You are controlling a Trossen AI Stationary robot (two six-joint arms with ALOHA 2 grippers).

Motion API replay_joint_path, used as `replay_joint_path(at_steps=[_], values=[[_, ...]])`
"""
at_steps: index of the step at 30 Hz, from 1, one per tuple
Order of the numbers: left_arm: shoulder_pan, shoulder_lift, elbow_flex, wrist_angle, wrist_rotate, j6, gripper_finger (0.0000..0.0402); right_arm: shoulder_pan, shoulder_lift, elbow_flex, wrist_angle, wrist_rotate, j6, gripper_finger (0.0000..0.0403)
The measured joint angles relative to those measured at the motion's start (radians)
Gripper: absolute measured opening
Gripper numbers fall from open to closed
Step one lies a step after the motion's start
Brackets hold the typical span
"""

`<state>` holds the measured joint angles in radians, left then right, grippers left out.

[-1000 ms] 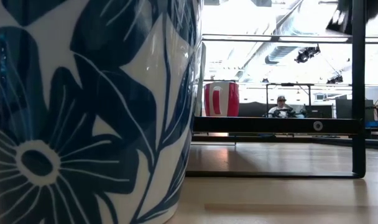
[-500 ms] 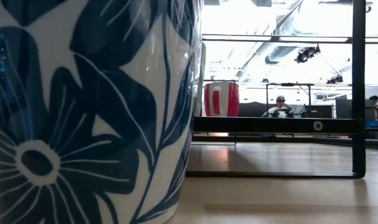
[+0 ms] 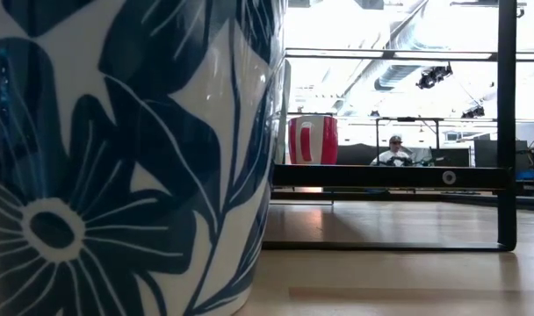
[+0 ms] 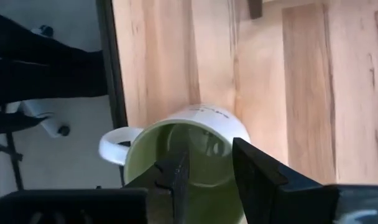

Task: Place coffee mugs
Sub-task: Put the green mug on the shelf

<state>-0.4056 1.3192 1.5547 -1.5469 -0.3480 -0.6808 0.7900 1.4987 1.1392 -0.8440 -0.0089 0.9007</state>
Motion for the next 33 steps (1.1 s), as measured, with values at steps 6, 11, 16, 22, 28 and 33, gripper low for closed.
replay_joint_path(at_steps=[6,11,16,22,28,33], values=[[-0.115,-0.126,-0.215,0.235,-0.095,-0.025,0.0161,0.042,0.003,-0.001,-0.074,0.074,0.041,0.0101],[-0.141,-0.175,-0.379,0.342,-0.112,-0.089,0.0161,0.051,0.003,-0.002,-0.074,0.080,0.040,0.0101],[-0.158,-0.190,-0.487,0.484,-0.135,-0.106,0.0161,0.057,0.011,-0.002,-0.082,0.091,0.034,0.0101],[-0.160,-0.192,-0.496,0.506,-0.142,-0.087,0.0161,0.075,0.069,-0.003,-0.081,0.085,0.034,0.0101],[-0.159,-0.207,-0.495,0.506,-0.144,-0.103,0.0161,0.083,0.148,-0.003,-0.081,0.083,0.041,0.0101],[-0.159,-0.208,-0.495,0.510,-0.143,-0.119,0.0161,0.083,0.203,-0.003,-0.075,0.080,0.041,0.0101]])
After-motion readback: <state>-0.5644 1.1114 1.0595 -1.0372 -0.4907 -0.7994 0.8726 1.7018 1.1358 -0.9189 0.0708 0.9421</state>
